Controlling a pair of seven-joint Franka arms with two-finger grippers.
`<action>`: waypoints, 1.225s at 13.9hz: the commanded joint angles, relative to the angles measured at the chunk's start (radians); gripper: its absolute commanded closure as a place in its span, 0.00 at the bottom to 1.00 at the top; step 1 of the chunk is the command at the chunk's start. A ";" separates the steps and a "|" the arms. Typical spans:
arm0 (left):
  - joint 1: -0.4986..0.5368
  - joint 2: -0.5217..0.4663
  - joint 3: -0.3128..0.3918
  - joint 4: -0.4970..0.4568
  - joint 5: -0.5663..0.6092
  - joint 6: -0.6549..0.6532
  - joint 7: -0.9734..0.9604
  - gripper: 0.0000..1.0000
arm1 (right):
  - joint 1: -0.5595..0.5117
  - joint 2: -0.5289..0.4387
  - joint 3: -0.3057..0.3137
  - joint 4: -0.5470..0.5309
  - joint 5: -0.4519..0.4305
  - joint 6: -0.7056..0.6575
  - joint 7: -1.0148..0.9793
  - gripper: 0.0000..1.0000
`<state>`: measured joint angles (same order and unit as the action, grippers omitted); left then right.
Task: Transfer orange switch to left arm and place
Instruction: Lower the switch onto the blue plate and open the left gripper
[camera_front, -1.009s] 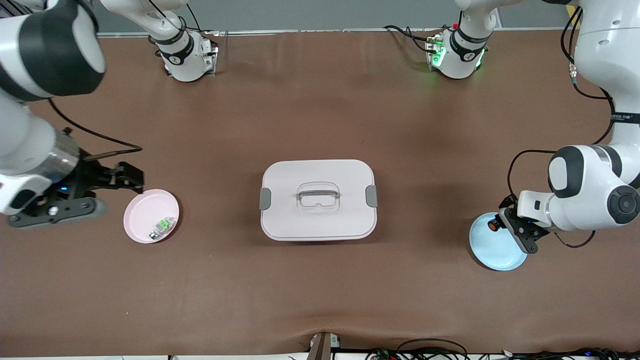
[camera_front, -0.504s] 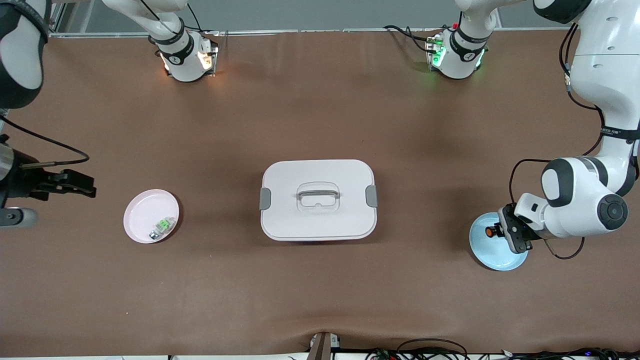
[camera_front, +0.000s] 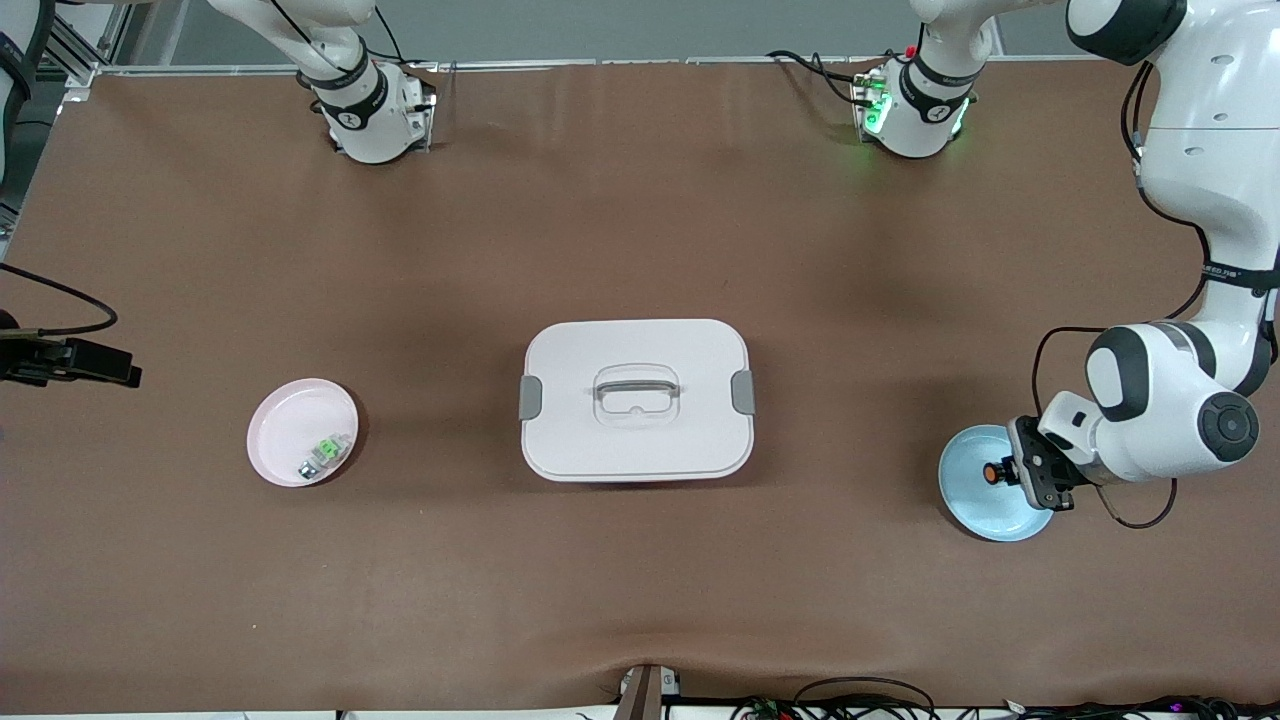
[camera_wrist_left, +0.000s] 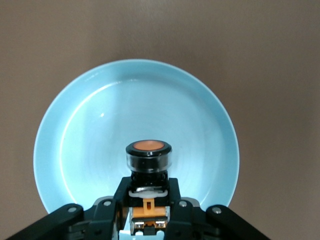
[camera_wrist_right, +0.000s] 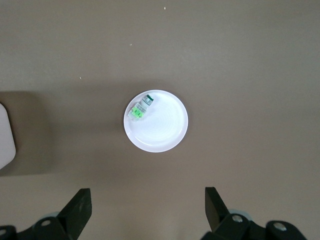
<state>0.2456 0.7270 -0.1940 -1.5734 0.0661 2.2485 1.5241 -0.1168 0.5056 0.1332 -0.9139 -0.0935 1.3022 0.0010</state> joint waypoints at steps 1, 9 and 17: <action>-0.003 0.018 0.002 0.021 0.050 0.005 0.008 0.94 | -0.014 -0.041 0.019 -0.031 0.023 -0.007 0.004 0.00; -0.014 0.041 0.002 0.018 0.064 0.022 0.004 0.85 | -0.034 -0.131 0.014 -0.181 0.031 0.089 0.134 0.00; -0.003 0.043 -0.002 0.019 0.047 0.034 -0.013 0.00 | -0.083 -0.360 0.017 -0.480 0.147 0.206 0.133 0.00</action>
<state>0.2419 0.7689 -0.1937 -1.5702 0.1113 2.2785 1.5209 -0.1854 0.2044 0.1358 -1.3314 0.0397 1.5005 0.1274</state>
